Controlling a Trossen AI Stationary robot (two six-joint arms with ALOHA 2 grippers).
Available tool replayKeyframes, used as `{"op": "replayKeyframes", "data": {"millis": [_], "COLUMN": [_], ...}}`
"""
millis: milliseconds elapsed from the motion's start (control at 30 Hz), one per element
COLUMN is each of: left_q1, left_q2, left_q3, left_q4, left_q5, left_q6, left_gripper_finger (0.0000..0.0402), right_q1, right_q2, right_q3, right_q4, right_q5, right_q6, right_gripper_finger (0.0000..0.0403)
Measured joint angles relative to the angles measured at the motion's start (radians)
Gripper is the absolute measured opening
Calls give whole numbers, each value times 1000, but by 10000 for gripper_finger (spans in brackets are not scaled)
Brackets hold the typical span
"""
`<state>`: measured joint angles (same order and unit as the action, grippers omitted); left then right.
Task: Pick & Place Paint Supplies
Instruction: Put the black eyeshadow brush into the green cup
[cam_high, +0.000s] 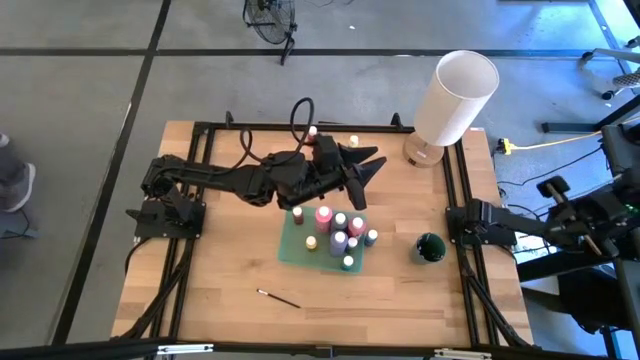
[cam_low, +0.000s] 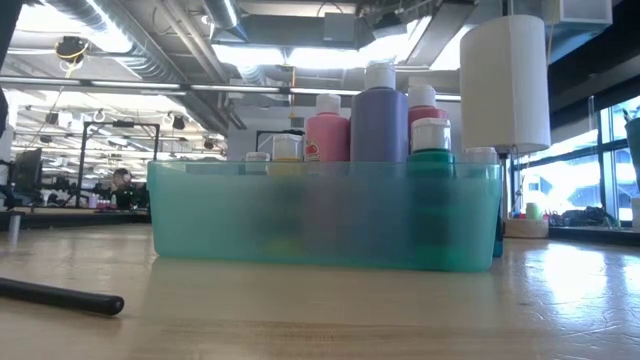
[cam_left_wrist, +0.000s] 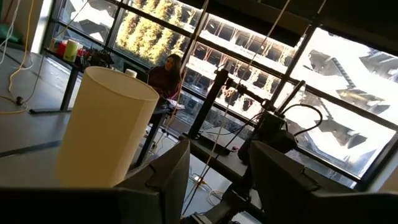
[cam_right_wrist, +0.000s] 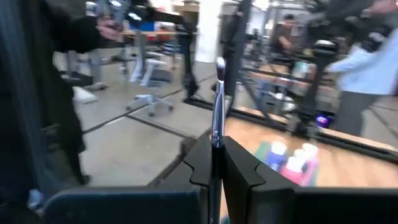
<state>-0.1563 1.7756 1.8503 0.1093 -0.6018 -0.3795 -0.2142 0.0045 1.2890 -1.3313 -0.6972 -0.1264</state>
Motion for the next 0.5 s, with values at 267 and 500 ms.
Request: {"op": "replayKeyframes", "data": {"millis": [267, 500], "left_q1": [-25, -35], "left_q2": [0, 0], "left_q3": [0, 0], "left_q4": [0, 0], "left_q5": [-34, -138], "left_q6": [-22, -51], "left_gripper_finger": [163, 161], "right_q1": [-9, 55], "right_q2": [0, 0], "right_q3": [53, 100], "right_q4": [-67, -169], "right_q5": [-100, -54], "right_q6": [-68, -142], "right_gripper_finger": [16, 20]}}
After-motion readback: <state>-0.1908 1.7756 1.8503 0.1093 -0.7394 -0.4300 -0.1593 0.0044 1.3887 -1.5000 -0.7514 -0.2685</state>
